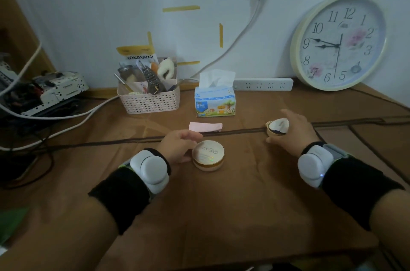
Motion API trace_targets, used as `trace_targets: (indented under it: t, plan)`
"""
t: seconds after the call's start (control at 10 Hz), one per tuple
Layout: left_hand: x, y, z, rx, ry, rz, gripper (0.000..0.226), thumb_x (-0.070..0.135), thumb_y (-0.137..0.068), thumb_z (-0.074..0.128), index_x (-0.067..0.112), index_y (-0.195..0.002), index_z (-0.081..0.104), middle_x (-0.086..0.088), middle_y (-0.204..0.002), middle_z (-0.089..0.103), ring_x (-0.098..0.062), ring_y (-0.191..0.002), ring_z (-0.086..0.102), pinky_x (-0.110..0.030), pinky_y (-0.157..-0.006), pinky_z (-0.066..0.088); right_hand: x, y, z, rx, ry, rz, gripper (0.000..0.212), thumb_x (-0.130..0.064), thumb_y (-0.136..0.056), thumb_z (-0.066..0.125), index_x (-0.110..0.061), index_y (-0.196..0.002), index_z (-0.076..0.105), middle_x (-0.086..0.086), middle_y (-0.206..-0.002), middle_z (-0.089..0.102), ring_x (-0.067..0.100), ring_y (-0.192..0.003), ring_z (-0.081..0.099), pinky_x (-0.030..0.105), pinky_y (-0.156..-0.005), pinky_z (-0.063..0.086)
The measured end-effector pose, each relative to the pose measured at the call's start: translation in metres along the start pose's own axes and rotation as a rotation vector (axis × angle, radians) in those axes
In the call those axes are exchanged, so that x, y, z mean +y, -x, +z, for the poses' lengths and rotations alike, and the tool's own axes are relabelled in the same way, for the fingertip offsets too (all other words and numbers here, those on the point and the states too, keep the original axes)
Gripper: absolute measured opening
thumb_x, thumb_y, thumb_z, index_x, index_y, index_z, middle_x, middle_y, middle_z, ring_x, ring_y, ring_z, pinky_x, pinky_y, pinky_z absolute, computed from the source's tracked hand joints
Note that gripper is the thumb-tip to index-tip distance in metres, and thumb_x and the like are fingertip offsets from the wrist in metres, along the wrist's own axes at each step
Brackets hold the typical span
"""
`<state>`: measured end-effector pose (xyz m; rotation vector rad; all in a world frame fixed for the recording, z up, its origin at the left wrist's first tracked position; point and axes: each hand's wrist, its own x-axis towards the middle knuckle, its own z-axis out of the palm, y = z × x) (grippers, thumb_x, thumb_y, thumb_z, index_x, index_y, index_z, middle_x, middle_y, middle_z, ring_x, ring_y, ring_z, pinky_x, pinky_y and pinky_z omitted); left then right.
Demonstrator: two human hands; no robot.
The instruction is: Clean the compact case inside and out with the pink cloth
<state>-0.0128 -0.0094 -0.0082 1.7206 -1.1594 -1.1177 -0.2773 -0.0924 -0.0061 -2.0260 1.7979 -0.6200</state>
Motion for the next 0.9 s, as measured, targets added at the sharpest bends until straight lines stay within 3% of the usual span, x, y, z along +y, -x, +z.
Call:
trace_targets:
  t: [0.1,0.2,0.4,0.5,0.6,0.8,0.9]
  plan:
    - [0.002,0.007,0.000,-0.009,0.103,-0.062,0.026,0.003,-0.088,0.047,0.023,-0.089,0.064,0.000,-0.100,0.059,-0.013,-0.090,0.056,-0.029,-0.060,0.052,-0.017,0.009,0.004,0.061,-0.011,-0.100,0.074,-0.030,-0.073,0.073,-0.022,-0.137,0.038,0.006,-0.149,0.032,0.025,-0.136,0.032,0.042,-0.109,0.029]
    - [0.004,0.015,0.004,0.001,0.204,-0.122,0.029,0.000,-0.091,0.040,0.019,-0.087,0.062,-0.010,-0.114,0.056,-0.024,-0.101,0.056,-0.034,-0.058,0.053,-0.041,0.023,0.010,0.026,-0.049,-0.214,0.060,-0.021,-0.077,0.069,-0.018,-0.133,0.046,0.005,-0.145,0.040,0.020,-0.133,0.038,0.030,-0.108,0.028]
    - [0.008,0.018,0.010,-0.013,0.372,-0.173,0.025,0.001,-0.090,0.043,0.012,-0.106,0.059,-0.011,-0.124,0.057,-0.023,-0.111,0.056,-0.036,-0.061,0.053,-0.064,0.040,0.033,-0.241,-0.124,-0.216,0.052,-0.017,-0.081,0.062,-0.024,-0.131,0.047,0.000,-0.132,0.057,0.016,-0.122,0.052,0.028,-0.102,0.039]
    - [0.010,0.018,0.013,-0.012,0.398,-0.175,0.032,0.001,-0.089,0.043,0.009,-0.117,0.056,-0.010,-0.127,0.055,-0.024,-0.115,0.053,-0.037,-0.065,0.054,-0.068,0.041,0.039,-0.290,-0.121,-0.210,0.050,-0.017,-0.083,0.057,-0.024,-0.132,0.046,-0.001,-0.128,0.060,0.015,-0.118,0.055,0.024,-0.097,0.039]
    - [0.013,0.016,0.018,-0.010,0.444,-0.186,0.036,0.001,-0.088,0.042,0.009,-0.120,0.056,-0.009,-0.122,0.058,-0.022,-0.108,0.056,-0.037,-0.067,0.054,-0.071,0.039,0.039,-0.289,-0.116,-0.198,0.048,-0.019,-0.085,0.055,-0.023,-0.132,0.046,0.000,-0.128,0.061,0.017,-0.117,0.055,0.024,-0.093,0.039]
    - [0.015,0.010,0.012,0.055,0.331,-0.109,0.026,0.008,-0.088,0.049,0.019,-0.109,0.062,-0.007,-0.119,0.056,-0.019,-0.107,0.053,-0.030,-0.072,0.049,-0.062,0.027,0.028,-0.298,-0.219,-0.118,0.047,-0.007,-0.084,0.052,-0.020,-0.130,0.048,0.004,-0.125,0.062,0.020,-0.112,0.057,0.025,-0.090,0.043]
    - [0.010,0.008,0.001,0.089,0.332,-0.056,0.019,0.009,-0.089,0.052,0.021,-0.097,0.065,-0.004,-0.110,0.062,-0.017,-0.093,0.059,-0.028,-0.069,0.051,-0.052,0.022,0.026,-0.329,-0.292,-0.078,0.037,-0.011,-0.085,0.056,-0.017,-0.122,0.056,0.007,-0.118,0.064,0.019,-0.099,0.060,0.027,-0.090,0.047]
